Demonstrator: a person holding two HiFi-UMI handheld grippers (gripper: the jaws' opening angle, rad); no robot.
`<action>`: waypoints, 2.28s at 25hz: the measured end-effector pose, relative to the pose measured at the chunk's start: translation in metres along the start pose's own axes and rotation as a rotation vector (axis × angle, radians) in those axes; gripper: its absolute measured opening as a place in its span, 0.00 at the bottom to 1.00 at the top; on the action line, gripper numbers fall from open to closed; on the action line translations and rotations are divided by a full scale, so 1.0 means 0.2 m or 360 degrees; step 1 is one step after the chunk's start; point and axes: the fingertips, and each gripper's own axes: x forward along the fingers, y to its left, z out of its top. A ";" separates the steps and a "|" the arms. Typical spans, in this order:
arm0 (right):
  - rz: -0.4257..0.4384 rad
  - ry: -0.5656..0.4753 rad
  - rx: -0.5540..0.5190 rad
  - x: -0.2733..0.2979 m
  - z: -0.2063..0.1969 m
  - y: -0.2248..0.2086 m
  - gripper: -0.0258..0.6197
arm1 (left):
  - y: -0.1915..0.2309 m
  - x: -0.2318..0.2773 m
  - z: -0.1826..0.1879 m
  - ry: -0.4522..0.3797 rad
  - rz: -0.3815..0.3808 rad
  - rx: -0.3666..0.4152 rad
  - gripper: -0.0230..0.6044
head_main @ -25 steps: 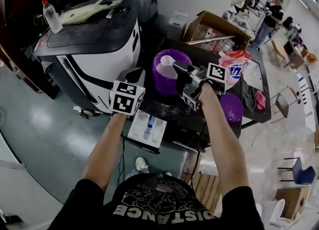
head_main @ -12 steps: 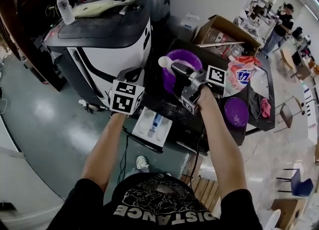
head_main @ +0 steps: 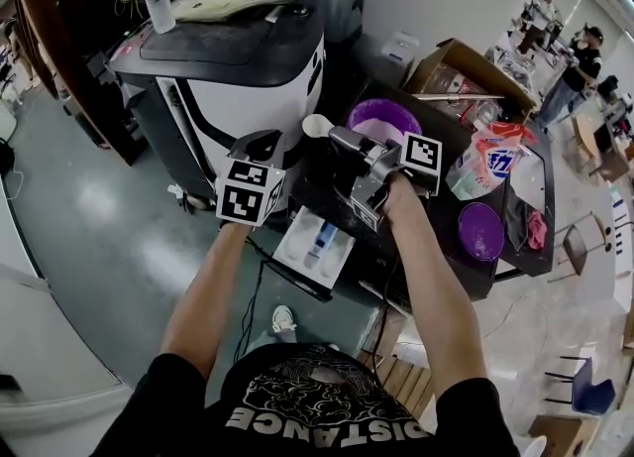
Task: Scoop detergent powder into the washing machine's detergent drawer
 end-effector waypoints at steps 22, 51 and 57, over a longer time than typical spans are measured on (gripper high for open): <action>0.0046 0.0263 -0.0073 0.25 -0.34 -0.02 0.10 | 0.31 -0.35 -0.22 0.0039 0.0279 -0.0127 0.04; -0.0085 0.0176 -0.0200 -0.34 -0.53 -0.33 0.10 | -0.27 -0.38 -0.44 -0.0011 -0.0008 -0.0198 0.04; -0.0177 0.0172 -0.0207 -0.41 -0.57 -0.45 0.10 | -0.34 -0.36 -0.50 0.0034 -0.0086 -0.0160 0.04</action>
